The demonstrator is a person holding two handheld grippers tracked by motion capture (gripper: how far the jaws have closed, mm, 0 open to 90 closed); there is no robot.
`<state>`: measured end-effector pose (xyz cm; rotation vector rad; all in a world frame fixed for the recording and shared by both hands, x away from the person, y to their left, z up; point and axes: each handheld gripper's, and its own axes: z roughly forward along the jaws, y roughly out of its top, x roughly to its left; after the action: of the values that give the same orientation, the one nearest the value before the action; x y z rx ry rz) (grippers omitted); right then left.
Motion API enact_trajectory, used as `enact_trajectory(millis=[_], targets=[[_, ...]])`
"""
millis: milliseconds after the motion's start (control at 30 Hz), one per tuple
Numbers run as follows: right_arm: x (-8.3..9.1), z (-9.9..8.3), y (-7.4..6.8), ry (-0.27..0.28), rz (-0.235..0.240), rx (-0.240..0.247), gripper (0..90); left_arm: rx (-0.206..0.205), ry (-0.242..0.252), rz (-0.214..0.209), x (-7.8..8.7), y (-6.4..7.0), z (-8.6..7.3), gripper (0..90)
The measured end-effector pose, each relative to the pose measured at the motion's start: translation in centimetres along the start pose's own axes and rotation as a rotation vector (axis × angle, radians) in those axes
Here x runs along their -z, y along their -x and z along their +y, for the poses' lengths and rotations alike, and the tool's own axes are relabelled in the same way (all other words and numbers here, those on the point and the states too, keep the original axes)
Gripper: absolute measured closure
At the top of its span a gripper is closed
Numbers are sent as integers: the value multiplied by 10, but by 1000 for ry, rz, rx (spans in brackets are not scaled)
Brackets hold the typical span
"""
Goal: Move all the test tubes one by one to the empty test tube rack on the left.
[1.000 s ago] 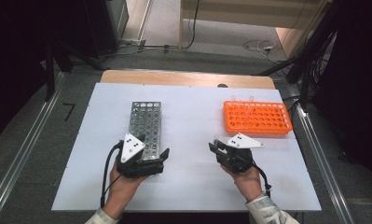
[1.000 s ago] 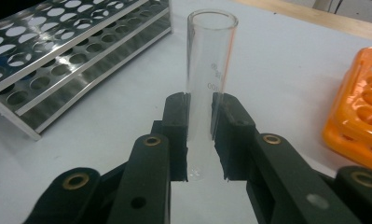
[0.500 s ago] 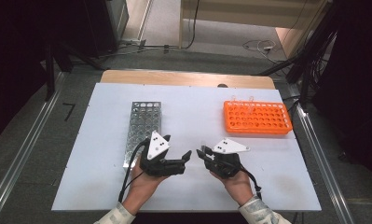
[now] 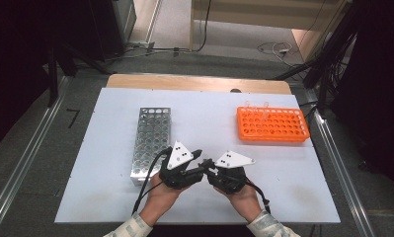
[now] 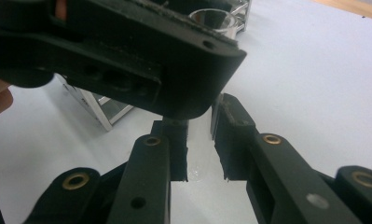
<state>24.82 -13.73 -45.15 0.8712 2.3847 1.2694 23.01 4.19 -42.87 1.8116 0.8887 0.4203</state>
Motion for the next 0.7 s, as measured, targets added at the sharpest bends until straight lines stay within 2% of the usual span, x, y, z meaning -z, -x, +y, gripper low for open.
enact_trajectory(millis=[33, 100, 133, 300, 533, 567, 600, 633, 700], targets=[[0, 0, 0, 0, 0, 0, 729, -6, -9, -8, 0, 0, 0, 622], [0, 0, 0, -1, 2, -2, 729, -8, -9, -12, 0, 0, -1, 629], [0, 0, 0, -2, 3, -1, 729, -10, -11, -10, -1, 1, -1, 667], [-1, 0, 0, -1, 5, 1, 728, -14, -20, -5, -1, 0, -1, 741], [-2, 0, -1, -1, 8, -4, 718, -12, -26, 2, -1, 0, -1, 751], [-1, 0, -1, 1, 12, 0, 679, -12, -26, 3, -1, 0, -1, 751], [-1, 0, -1, 1, 12, 0, 679, -11, -25, 3, 0, 0, -1, 751], [-1, 1, -1, 2, 20, -2, 586, -10, -23, 4, 0, 0, -1, 751], [0, 1, -1, 6, 28, 10, 519, -6, -17, 7, 1, -2, 0, 752]])
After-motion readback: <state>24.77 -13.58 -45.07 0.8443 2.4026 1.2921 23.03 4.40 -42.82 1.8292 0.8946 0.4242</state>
